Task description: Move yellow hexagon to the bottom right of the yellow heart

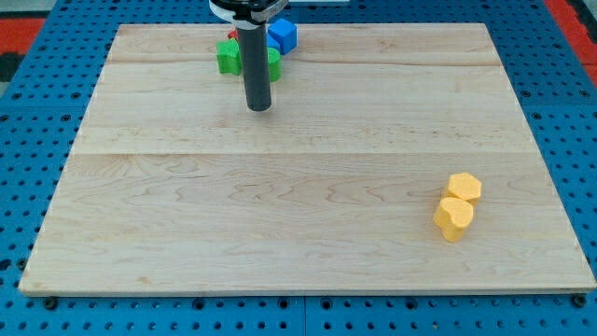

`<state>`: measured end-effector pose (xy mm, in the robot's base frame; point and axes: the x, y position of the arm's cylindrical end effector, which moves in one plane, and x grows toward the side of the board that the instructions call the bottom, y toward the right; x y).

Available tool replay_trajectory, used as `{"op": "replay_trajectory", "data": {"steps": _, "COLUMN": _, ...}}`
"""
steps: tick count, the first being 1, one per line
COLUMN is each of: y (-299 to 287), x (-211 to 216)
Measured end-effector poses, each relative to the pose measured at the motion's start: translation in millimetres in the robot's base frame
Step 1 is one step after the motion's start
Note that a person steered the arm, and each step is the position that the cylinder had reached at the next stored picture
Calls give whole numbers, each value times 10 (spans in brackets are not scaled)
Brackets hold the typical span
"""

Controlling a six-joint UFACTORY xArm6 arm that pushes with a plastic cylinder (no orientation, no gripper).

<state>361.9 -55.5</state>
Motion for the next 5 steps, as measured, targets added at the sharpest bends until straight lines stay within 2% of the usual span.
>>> {"op": "replay_trajectory", "data": {"steps": 4, "y": 24, "x": 9}}
{"op": "replay_trajectory", "data": {"steps": 5, "y": 277, "x": 59}}
